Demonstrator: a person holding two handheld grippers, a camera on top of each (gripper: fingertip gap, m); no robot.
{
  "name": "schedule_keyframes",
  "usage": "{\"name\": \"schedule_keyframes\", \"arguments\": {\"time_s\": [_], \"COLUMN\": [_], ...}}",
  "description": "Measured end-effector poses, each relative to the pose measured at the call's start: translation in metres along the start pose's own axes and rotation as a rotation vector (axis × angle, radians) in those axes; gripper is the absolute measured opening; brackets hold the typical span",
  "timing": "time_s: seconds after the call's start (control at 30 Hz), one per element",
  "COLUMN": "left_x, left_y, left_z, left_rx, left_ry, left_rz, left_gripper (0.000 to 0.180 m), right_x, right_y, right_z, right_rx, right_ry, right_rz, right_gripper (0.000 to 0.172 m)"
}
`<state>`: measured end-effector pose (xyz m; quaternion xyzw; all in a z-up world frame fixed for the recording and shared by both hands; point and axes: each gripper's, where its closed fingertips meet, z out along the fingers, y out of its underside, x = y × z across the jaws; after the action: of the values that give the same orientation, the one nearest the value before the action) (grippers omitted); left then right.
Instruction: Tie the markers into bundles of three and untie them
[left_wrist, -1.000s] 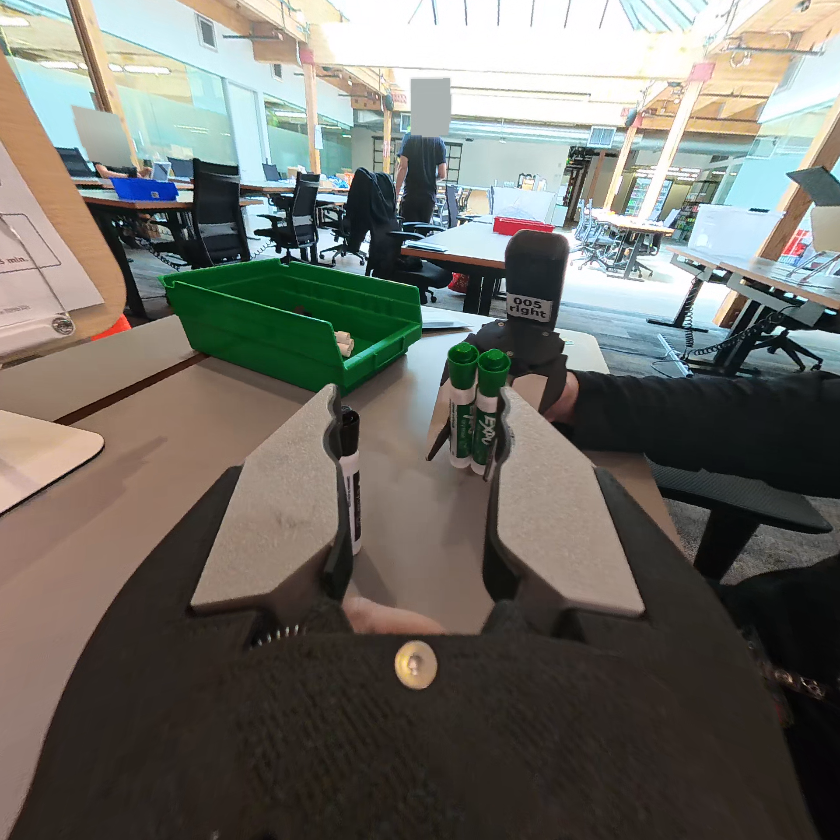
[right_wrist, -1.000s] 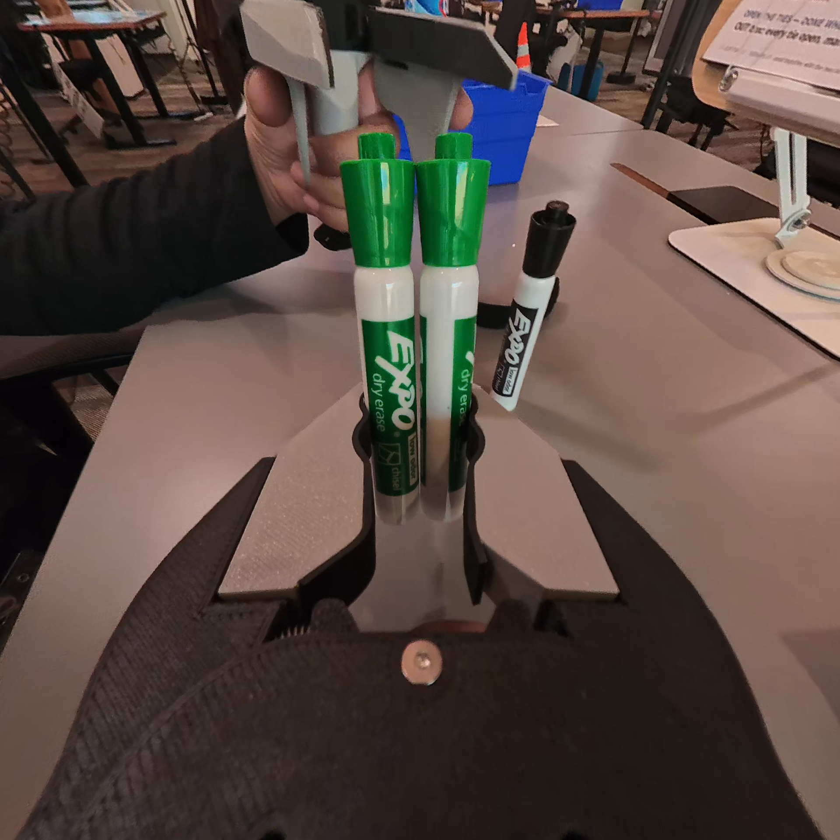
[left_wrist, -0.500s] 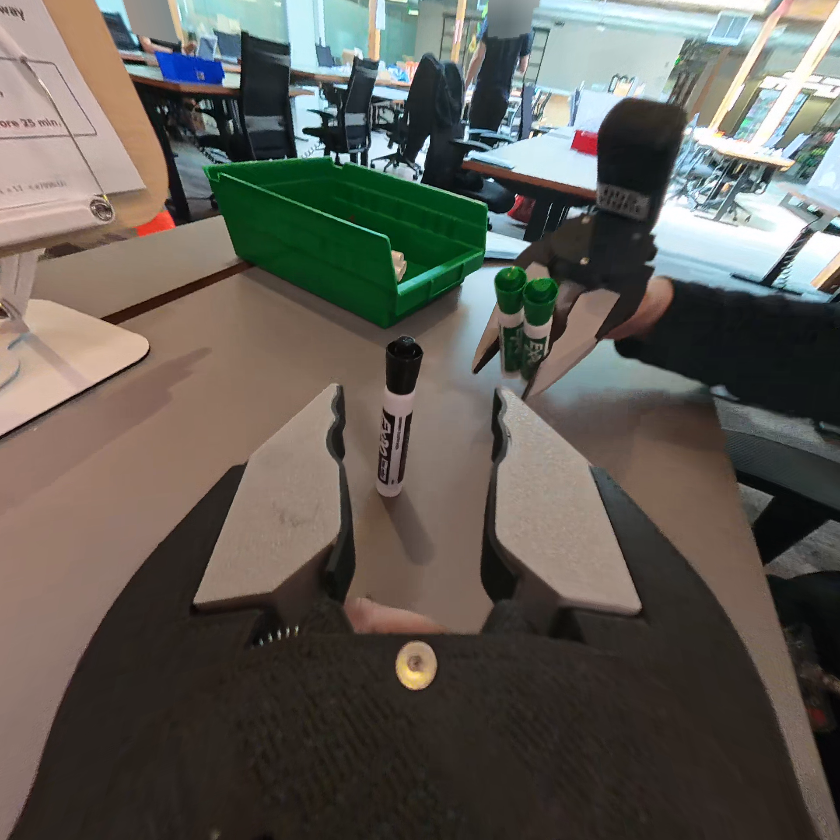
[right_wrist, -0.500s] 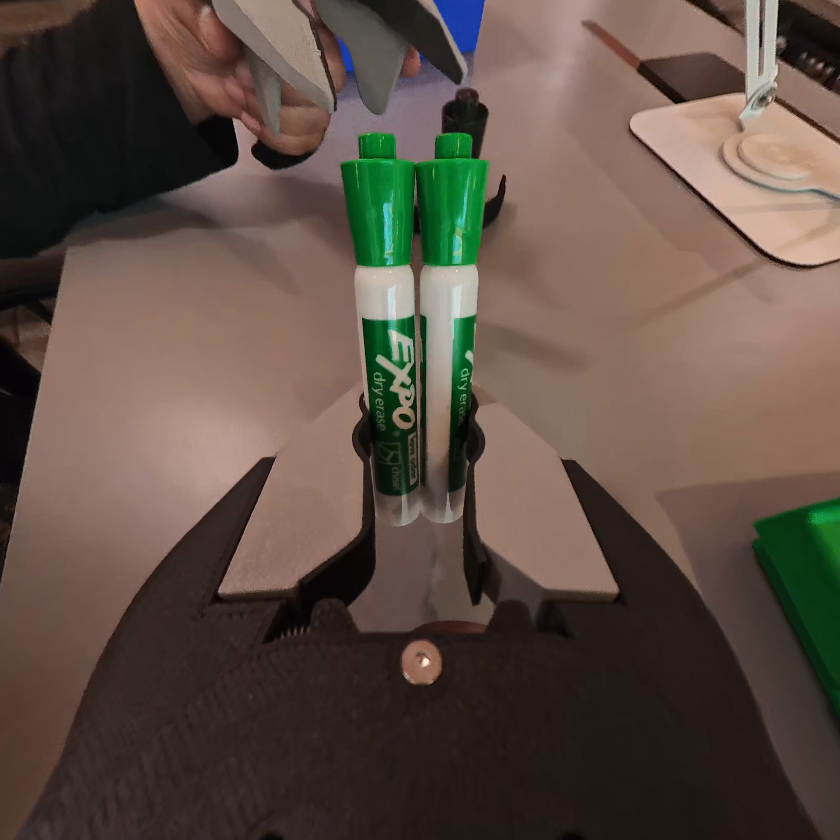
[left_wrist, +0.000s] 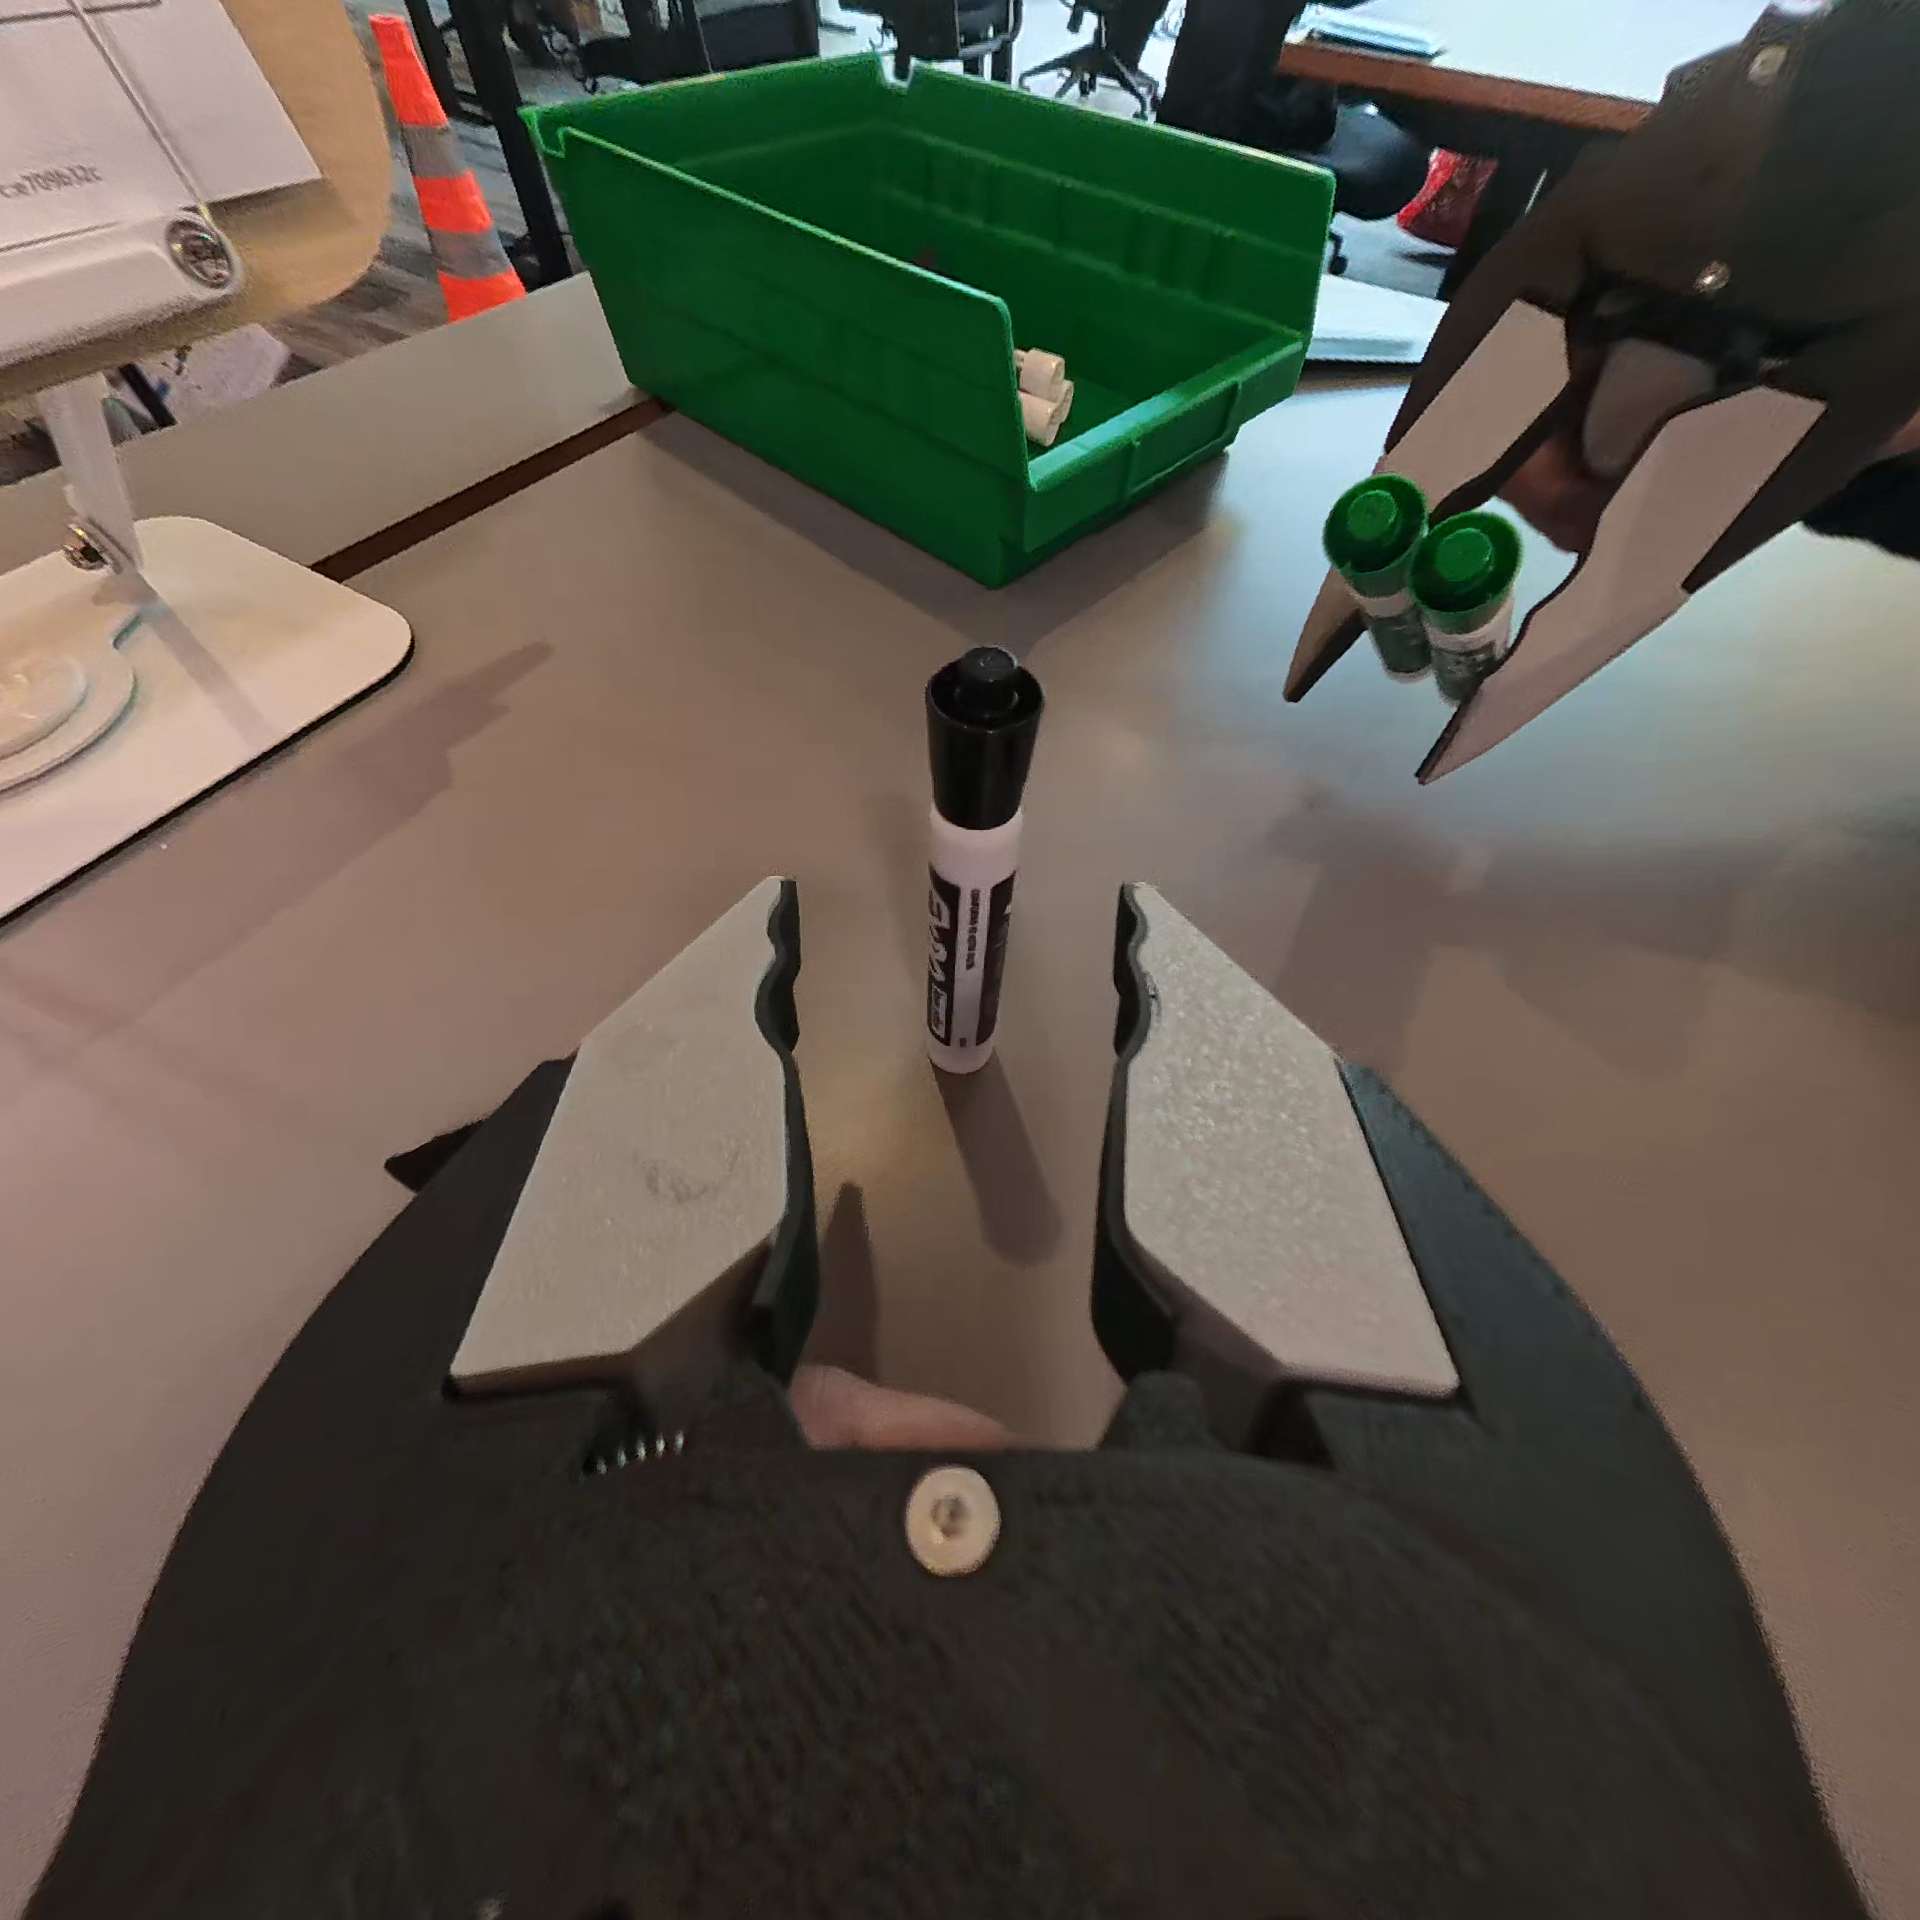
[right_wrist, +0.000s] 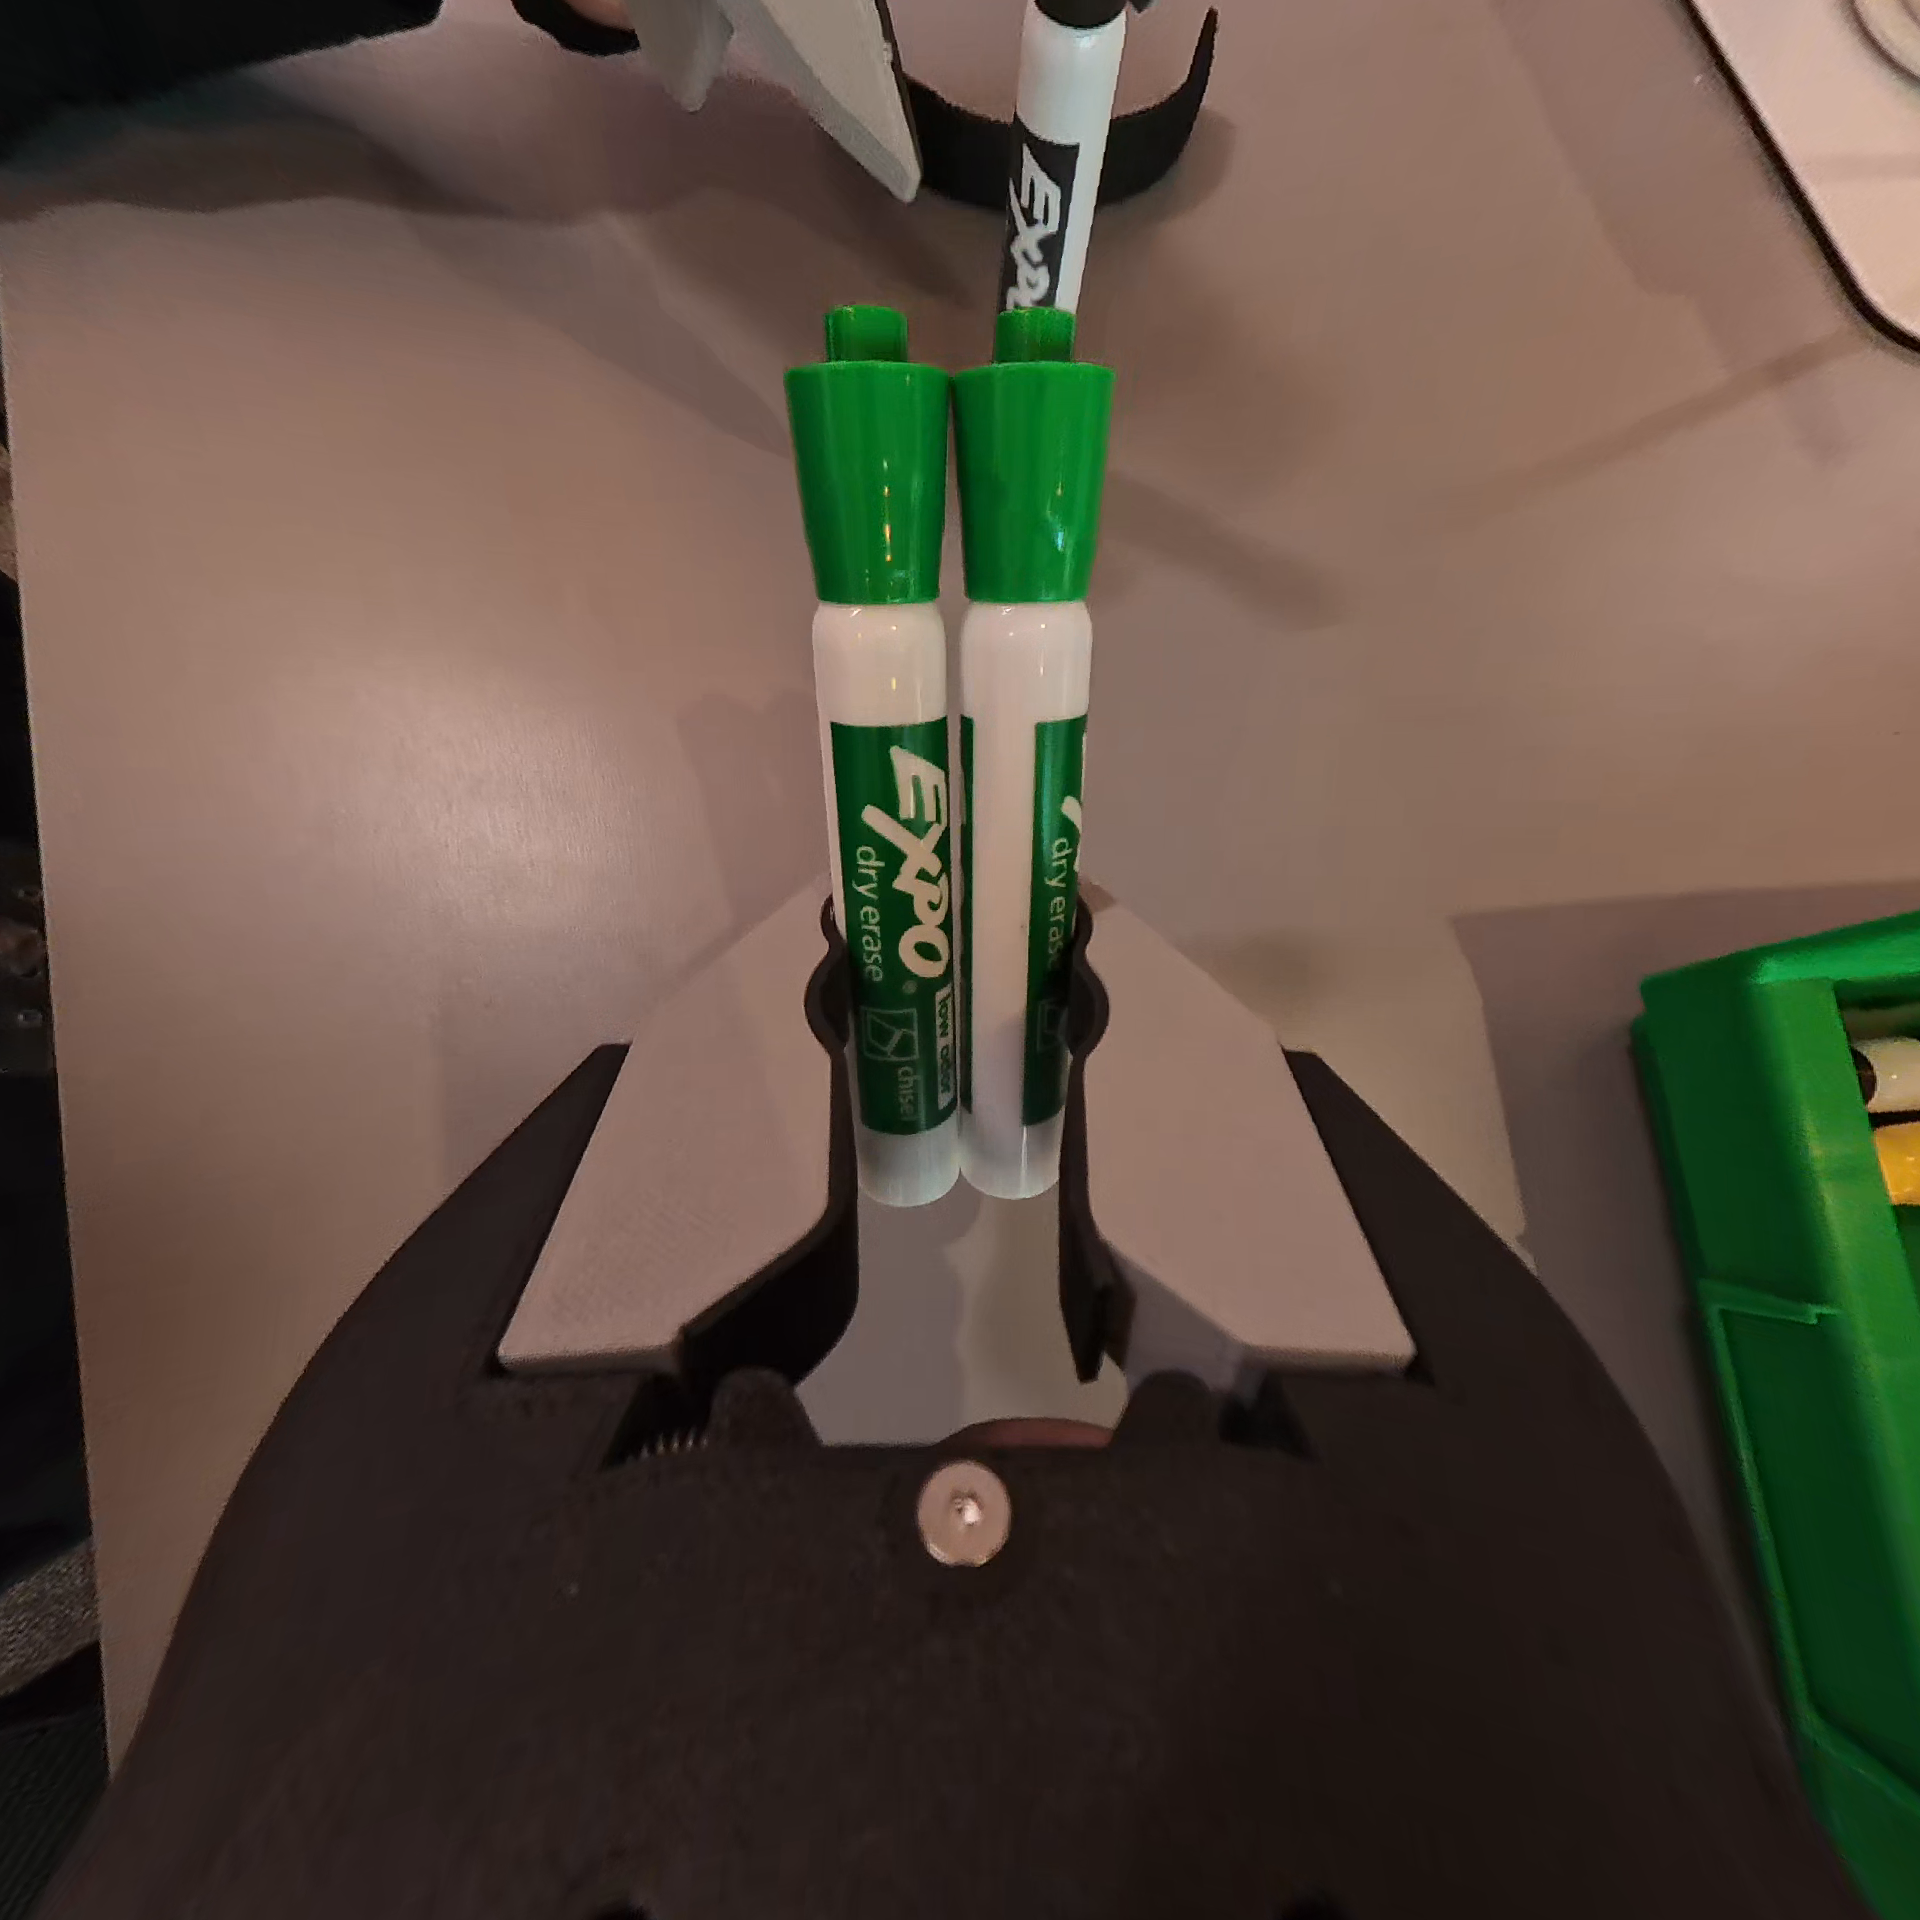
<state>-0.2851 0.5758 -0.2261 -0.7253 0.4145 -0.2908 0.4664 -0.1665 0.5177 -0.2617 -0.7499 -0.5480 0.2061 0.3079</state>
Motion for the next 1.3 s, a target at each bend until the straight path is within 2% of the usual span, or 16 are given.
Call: {"name": "schedule_keyframes", "arguments": {"time_s": [0.5,0.77,1.13,1.3], "left_x": [-0.002,-0.006,-0.003,0.008], "left_y": [0.025,0.037,0.036,0.034], "left_z": [0.03,0.04,0.043,0.043], "left_rx": [-0.155,-0.198,-0.177,-0.158], "left_ry": [-0.086,-0.094,-0.083,-0.004], "left_rz": [0.088,0.097,0.119,0.032], "left_gripper": [0.059,0.018,0.017,0.017], "right_x": [0.001,-0.001,-0.001,0.0], "right_y": [0.009,0.014,0.019,0.022], "right_z": [-0.001,0.003,0.004,0.005], "right_rx": [-0.093,-0.112,-0.094,-0.079], "right_ry": [-0.008,-0.007,0.001,0.004], "right_rz": [-0.024,-0.03,-0.01,0.003], "right_gripper": [0.037,0.037,0.036,0.036]}}
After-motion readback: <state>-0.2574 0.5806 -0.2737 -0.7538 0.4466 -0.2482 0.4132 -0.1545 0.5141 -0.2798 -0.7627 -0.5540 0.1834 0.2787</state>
